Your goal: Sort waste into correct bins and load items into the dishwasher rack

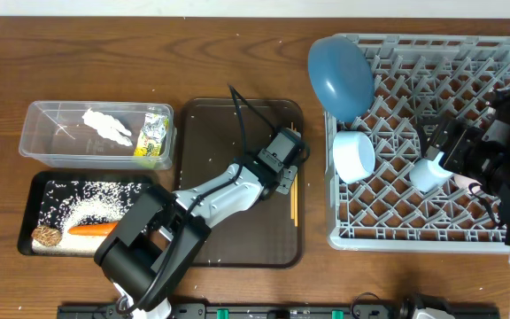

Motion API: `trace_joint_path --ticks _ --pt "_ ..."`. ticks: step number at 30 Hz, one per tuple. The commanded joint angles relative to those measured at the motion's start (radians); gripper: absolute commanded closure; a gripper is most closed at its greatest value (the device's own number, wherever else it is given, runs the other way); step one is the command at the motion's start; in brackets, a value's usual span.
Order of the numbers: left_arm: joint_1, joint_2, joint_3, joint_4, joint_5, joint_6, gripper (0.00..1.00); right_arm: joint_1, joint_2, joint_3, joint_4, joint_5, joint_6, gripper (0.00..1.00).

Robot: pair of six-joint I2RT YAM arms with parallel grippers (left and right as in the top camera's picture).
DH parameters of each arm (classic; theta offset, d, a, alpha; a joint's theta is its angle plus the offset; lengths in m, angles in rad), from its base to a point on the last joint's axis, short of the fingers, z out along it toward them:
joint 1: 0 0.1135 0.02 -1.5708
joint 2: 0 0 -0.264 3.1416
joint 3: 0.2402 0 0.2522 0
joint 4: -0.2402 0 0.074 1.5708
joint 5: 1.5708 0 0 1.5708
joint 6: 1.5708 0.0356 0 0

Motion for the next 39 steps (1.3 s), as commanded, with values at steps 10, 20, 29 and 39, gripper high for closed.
trace_joint_path --ticks 10,20,29,39 --pt "-0.010 0.014 0.015 -0.001 0.079 -0.085 0.47 -0.006 0.000 0.013 0.000 0.011 0.013 0.13" --pt "-0.058 0.031 0.020 0.000 0.014 -0.085 0.52 -0.006 0.000 0.013 0.000 0.011 0.013 0.13" --pt "-0.097 0.035 0.037 -0.007 -0.053 -0.082 0.52 -0.006 0.000 0.013 0.001 0.021 0.013 0.13" --pt "-0.078 0.045 0.038 -0.075 -0.202 -0.166 0.58 -0.006 0.000 0.013 -0.005 0.026 0.013 0.13"
